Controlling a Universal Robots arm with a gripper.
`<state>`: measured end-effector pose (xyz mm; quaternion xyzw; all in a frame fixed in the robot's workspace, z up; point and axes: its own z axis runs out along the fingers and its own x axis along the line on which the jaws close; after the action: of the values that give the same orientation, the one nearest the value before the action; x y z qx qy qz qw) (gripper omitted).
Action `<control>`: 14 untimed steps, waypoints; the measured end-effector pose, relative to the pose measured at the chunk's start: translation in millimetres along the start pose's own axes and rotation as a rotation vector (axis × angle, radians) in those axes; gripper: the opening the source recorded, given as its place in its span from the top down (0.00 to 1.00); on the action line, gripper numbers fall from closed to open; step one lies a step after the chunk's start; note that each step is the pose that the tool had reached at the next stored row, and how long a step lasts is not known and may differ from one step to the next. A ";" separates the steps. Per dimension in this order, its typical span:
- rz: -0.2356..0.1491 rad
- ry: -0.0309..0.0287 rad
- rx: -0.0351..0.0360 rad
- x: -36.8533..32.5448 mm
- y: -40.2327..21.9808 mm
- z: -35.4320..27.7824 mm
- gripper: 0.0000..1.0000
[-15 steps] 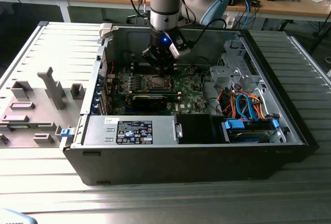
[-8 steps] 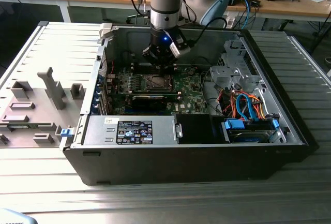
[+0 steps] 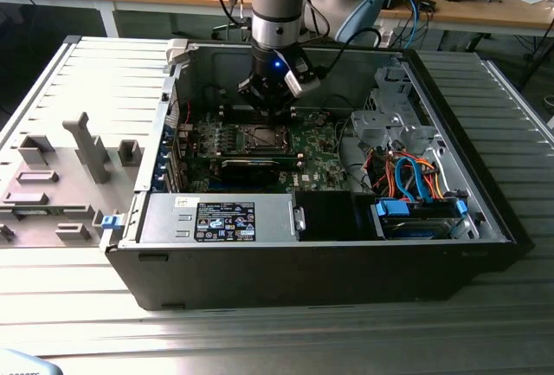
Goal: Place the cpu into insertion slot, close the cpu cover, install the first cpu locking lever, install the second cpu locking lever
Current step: 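Install the first cpu locking lever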
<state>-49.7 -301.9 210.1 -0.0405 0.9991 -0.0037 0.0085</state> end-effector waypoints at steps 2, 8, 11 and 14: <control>0.000 0.0000 -0.0001 0.4 -5.4 0.0 0.89; 0.000 0.0000 -0.0001 1.6 -19.6 0.1 0.89; 0.000 0.0000 -0.0002 2.0 -24.5 0.2 0.89; 0.000 0.0000 -0.0002 2.2 -27.2 0.2 0.89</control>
<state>-49.7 -329.2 210.1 -0.0406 0.9991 -0.0036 0.0085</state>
